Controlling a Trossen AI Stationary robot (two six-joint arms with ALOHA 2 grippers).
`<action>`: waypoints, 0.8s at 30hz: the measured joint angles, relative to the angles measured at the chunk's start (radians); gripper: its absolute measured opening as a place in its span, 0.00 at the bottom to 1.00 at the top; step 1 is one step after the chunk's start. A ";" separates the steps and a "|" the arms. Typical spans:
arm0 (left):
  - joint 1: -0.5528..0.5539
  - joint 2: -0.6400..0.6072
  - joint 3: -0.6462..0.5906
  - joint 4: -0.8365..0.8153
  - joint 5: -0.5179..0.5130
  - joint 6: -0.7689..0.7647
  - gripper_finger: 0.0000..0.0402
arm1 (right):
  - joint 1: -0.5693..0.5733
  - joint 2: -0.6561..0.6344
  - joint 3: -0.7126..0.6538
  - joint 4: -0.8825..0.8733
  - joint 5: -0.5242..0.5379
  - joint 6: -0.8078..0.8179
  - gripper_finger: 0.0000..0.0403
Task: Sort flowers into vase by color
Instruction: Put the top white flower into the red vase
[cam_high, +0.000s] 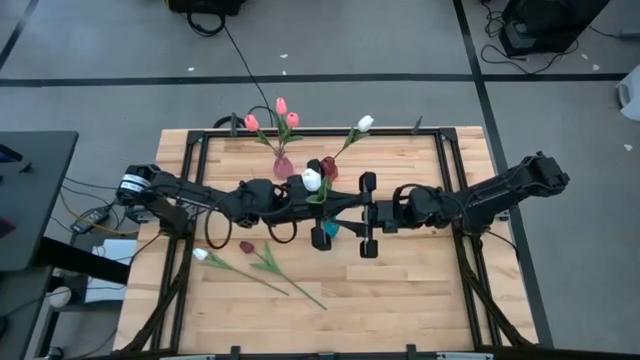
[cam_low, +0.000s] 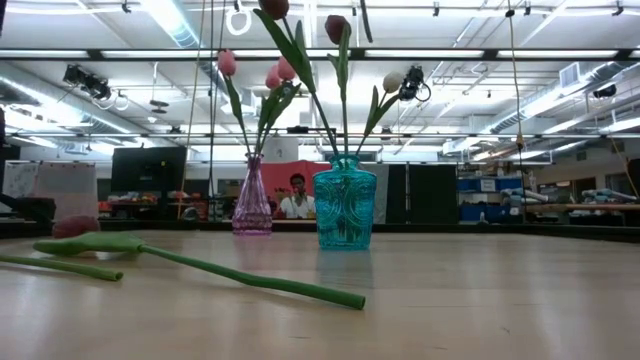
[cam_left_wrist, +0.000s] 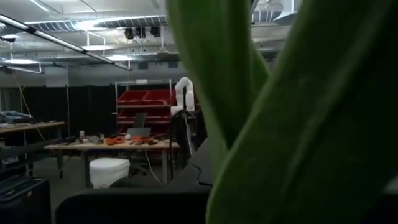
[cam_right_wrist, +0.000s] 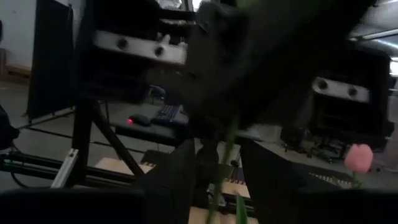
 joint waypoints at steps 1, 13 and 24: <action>0.001 0.000 0.000 0.003 0.004 0.000 0.00 | -0.006 0.000 0.000 -0.002 0.000 0.001 0.34; 0.020 -0.001 0.000 0.024 0.012 0.004 0.00 | -0.073 0.000 0.000 0.004 -0.103 0.071 0.25; 0.024 0.011 -0.002 0.031 -0.001 0.025 0.00 | -0.097 0.040 0.000 0.065 -0.097 0.058 0.23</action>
